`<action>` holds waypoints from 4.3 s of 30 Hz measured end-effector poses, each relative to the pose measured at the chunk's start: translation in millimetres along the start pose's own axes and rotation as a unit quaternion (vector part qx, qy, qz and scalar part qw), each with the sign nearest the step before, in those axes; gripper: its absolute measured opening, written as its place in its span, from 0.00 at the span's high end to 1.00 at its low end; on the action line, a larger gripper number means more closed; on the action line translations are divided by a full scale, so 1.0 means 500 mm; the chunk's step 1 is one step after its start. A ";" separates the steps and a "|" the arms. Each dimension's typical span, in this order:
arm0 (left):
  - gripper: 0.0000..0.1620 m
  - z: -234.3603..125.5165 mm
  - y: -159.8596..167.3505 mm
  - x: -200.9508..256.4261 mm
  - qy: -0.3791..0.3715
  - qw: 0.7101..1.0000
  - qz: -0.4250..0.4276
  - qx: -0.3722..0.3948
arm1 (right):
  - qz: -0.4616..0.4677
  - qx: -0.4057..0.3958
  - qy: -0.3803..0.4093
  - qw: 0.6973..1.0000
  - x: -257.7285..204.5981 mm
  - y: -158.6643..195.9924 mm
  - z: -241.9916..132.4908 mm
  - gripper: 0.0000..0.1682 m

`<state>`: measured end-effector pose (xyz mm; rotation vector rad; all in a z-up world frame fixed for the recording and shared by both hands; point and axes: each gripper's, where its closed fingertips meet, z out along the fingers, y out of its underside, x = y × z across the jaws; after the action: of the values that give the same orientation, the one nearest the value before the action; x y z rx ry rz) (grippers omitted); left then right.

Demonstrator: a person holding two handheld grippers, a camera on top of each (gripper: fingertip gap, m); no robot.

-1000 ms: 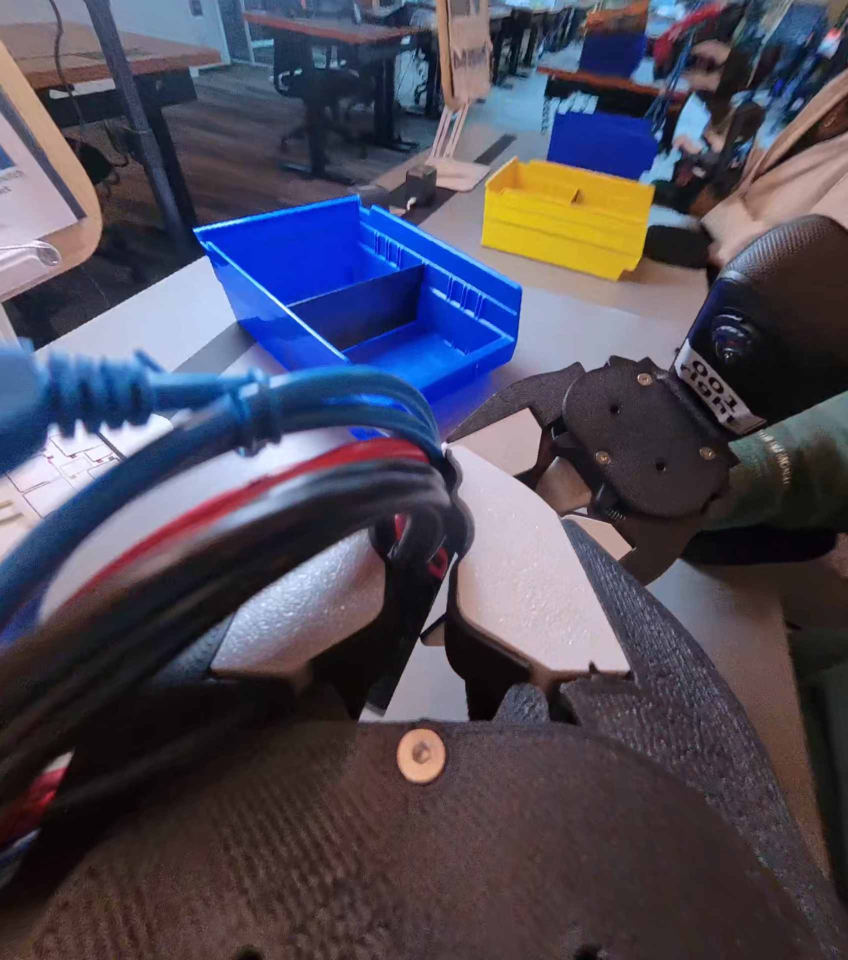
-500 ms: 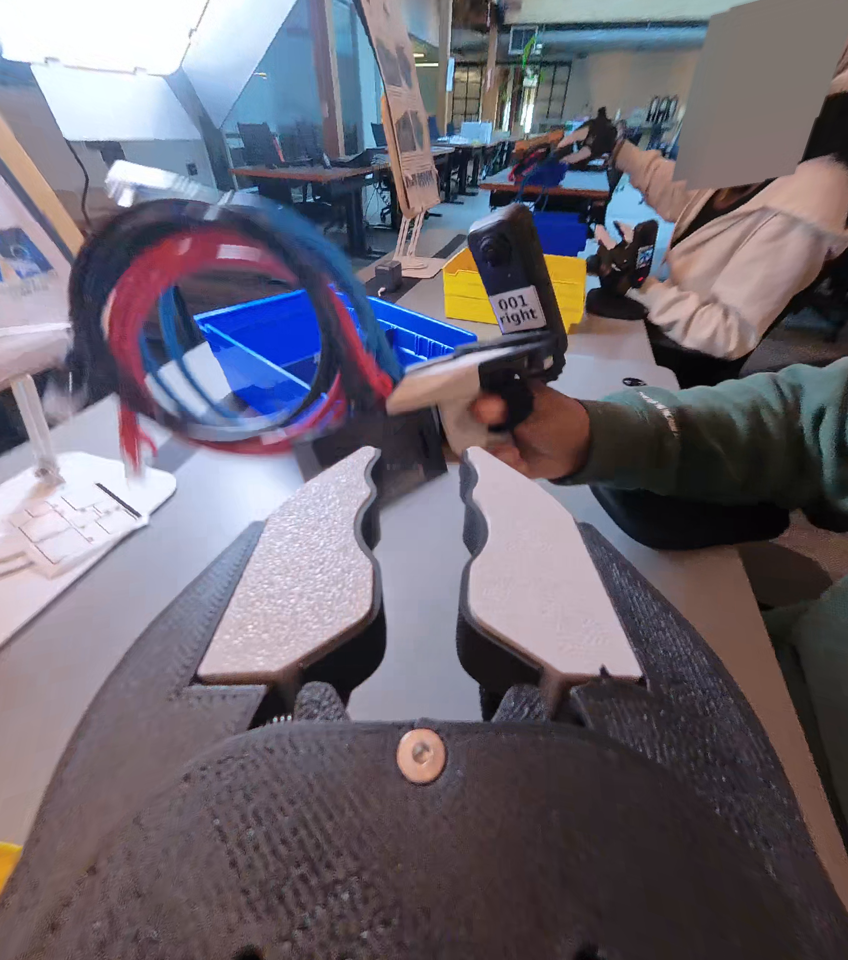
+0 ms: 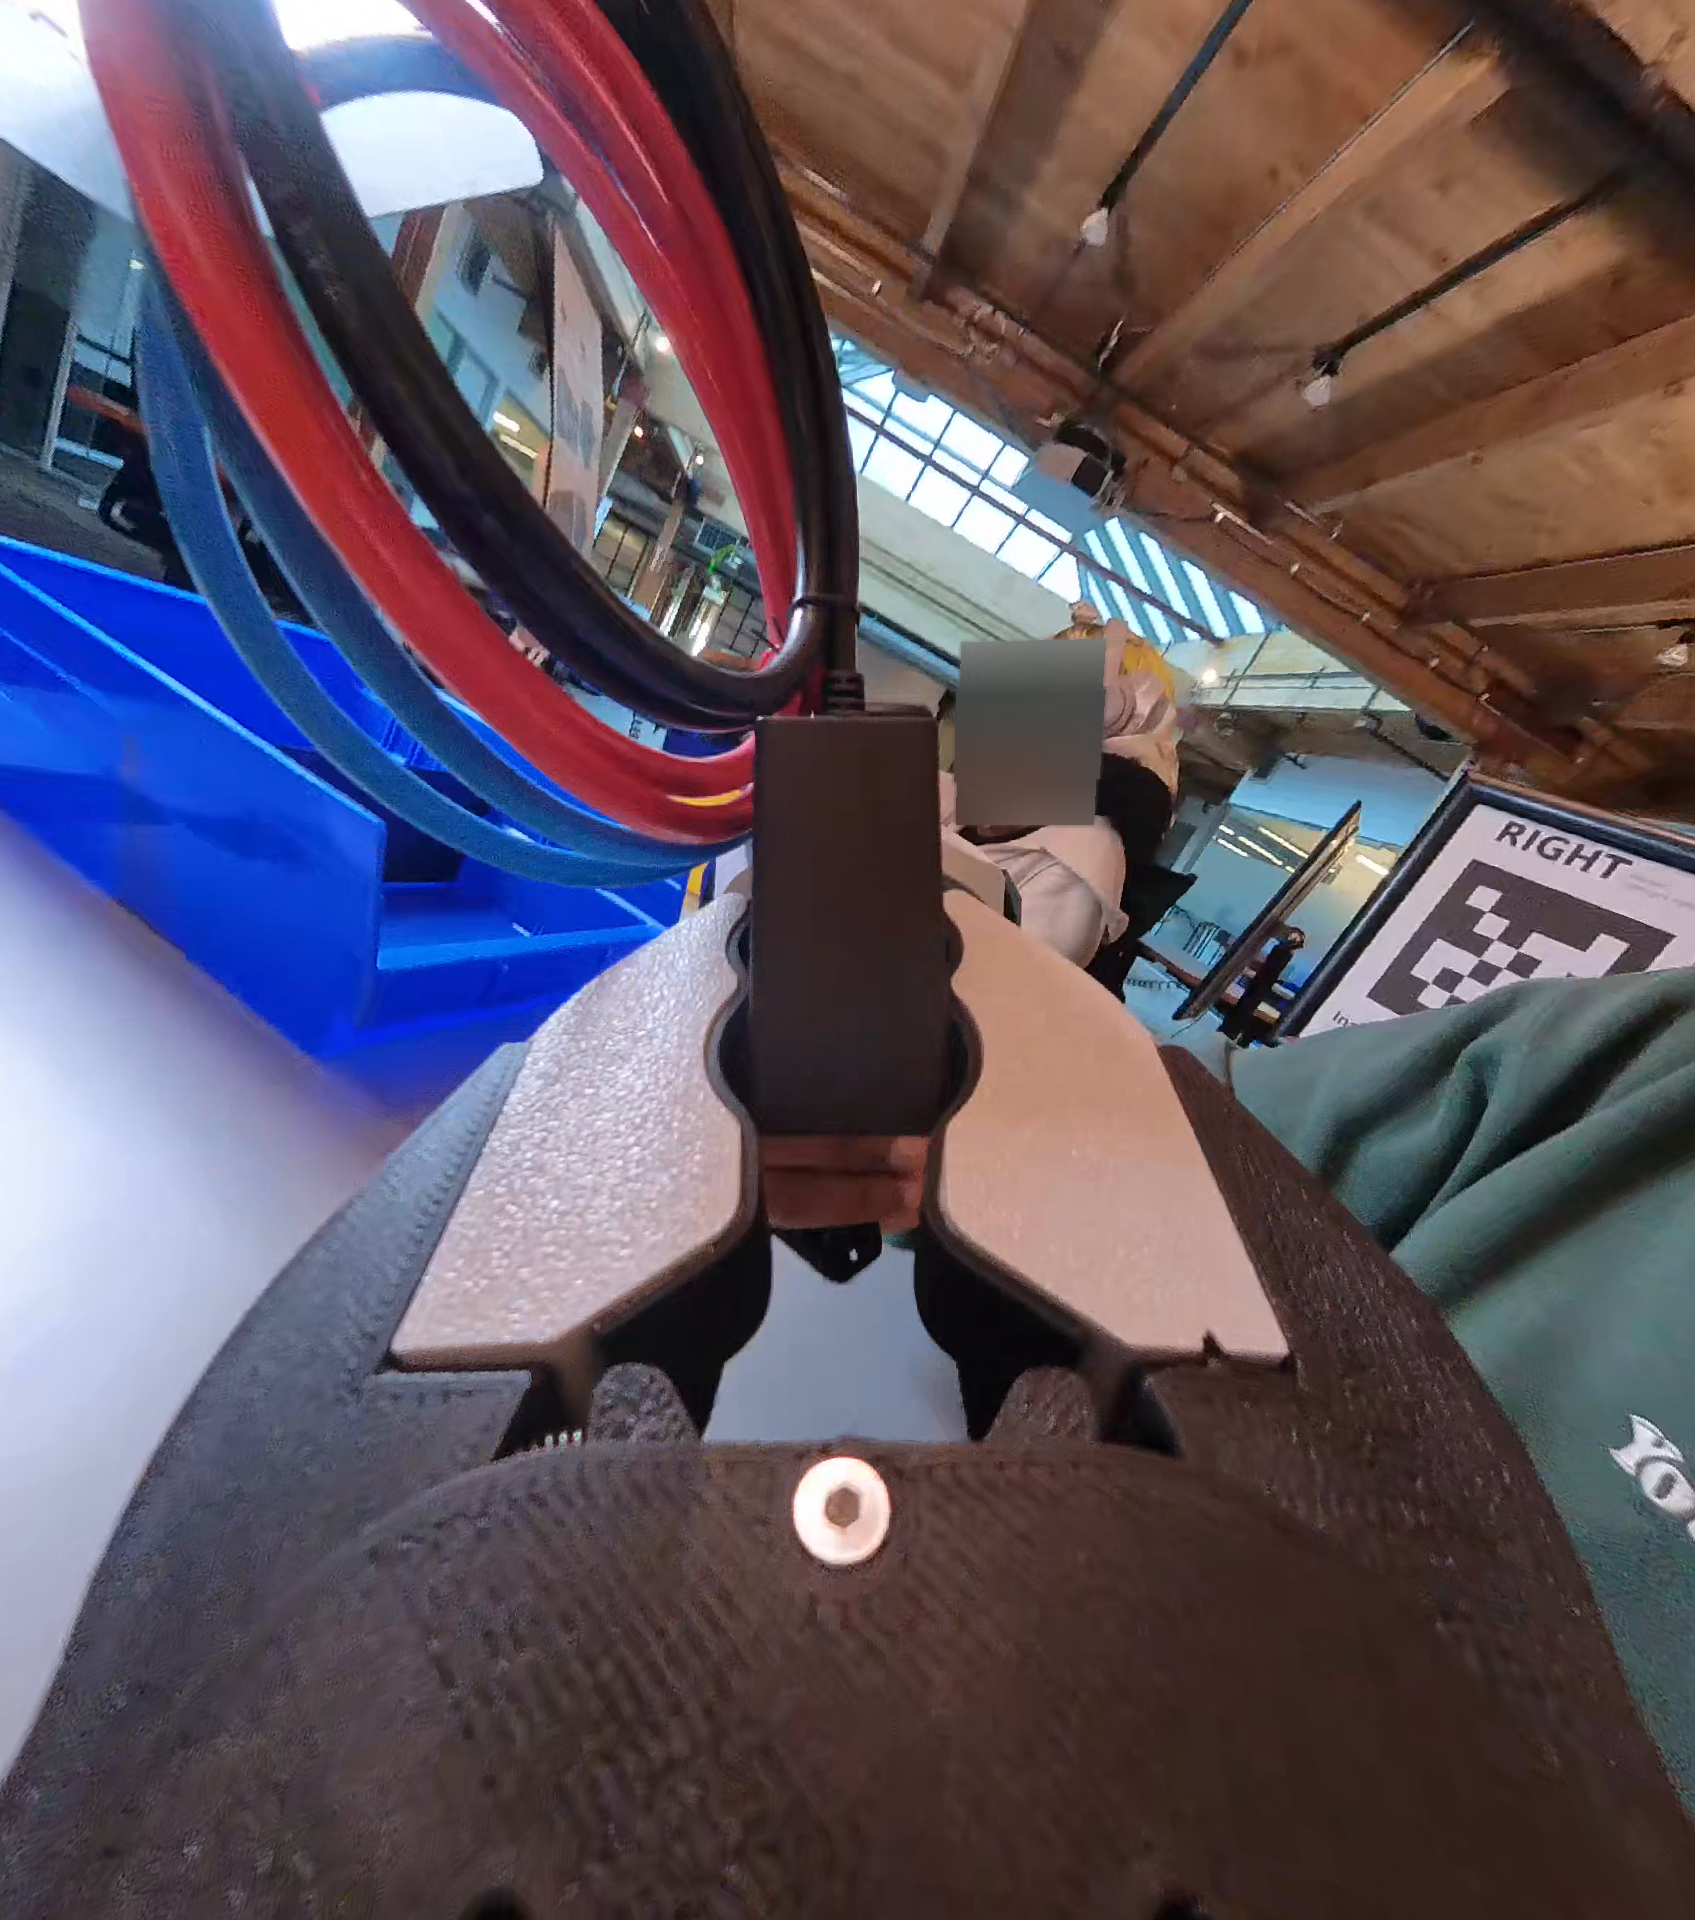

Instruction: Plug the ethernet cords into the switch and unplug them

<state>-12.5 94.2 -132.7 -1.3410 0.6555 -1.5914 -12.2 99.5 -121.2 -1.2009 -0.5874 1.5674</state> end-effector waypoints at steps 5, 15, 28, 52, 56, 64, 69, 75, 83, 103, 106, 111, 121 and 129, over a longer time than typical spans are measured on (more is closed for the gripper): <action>0.82 -0.076 -0.017 -0.024 -0.074 0.994 0.039 -0.072 | -0.041 -0.140 0.030 0.989 0.034 0.041 -0.016 0.82; 0.82 -0.102 0.061 -0.045 -0.090 0.973 0.028 -0.212 | -0.276 -0.393 0.030 0.877 -0.006 0.104 -0.034 0.81; 0.82 -0.063 0.132 0.006 -0.060 0.957 0.049 -0.279 | -0.183 -0.497 -0.035 0.848 -0.025 0.255 -0.050 0.88; 0.80 -0.066 0.114 0.041 -0.004 0.964 0.042 -0.262 | -0.070 -0.391 -0.052 0.916 -0.062 0.169 -0.026 0.91; 0.80 -0.061 0.102 0.050 0.010 0.971 0.012 -0.238 | -0.045 -0.370 -0.059 0.926 -0.070 0.155 -0.020 0.91; 0.81 -0.076 0.082 0.060 0.015 0.970 0.040 -0.241 | -0.073 -0.374 -0.035 0.924 -0.069 0.154 -0.014 0.92; 0.81 -0.067 0.066 0.055 -0.008 0.975 0.050 -0.216 | -0.068 -0.345 -0.029 0.936 -0.064 0.137 -0.009 0.92; 0.81 -0.060 0.041 0.058 -0.014 0.985 0.046 -0.166 | -0.056 -0.297 -0.019 0.953 -0.065 0.113 0.005 0.92; 0.81 -0.053 0.030 0.060 -0.047 0.979 0.140 -0.139 | -0.134 -0.321 0.048 0.936 -0.052 0.100 0.008 0.92; 0.81 -0.105 -0.076 0.065 -0.111 0.965 0.235 -0.024 | -0.164 -0.302 0.077 0.936 -0.036 -0.026 -0.063 0.92; 0.82 -0.134 -0.081 0.043 -0.113 0.985 0.128 0.025 | -0.173 -0.293 0.130 0.931 -0.005 -0.126 -0.111 0.92; 0.82 -0.141 -0.047 0.029 -0.105 0.992 0.071 0.027 | -0.199 -0.305 0.285 0.886 0.168 -0.254 -0.184 0.91; 0.82 -0.138 -0.023 0.007 -0.102 0.994 0.030 0.031 | -0.121 -0.328 0.479 0.805 0.447 -0.177 -0.309 0.75; 0.82 -0.140 -0.022 -0.002 -0.092 0.995 0.003 0.042 | -0.191 -0.321 0.123 0.919 0.035 -0.063 -0.046 0.79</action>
<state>-82.7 88.9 -142.3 -1.4020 0.4742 -1.4535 22.6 122.0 -110.8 -1.6142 -1.1451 0.8867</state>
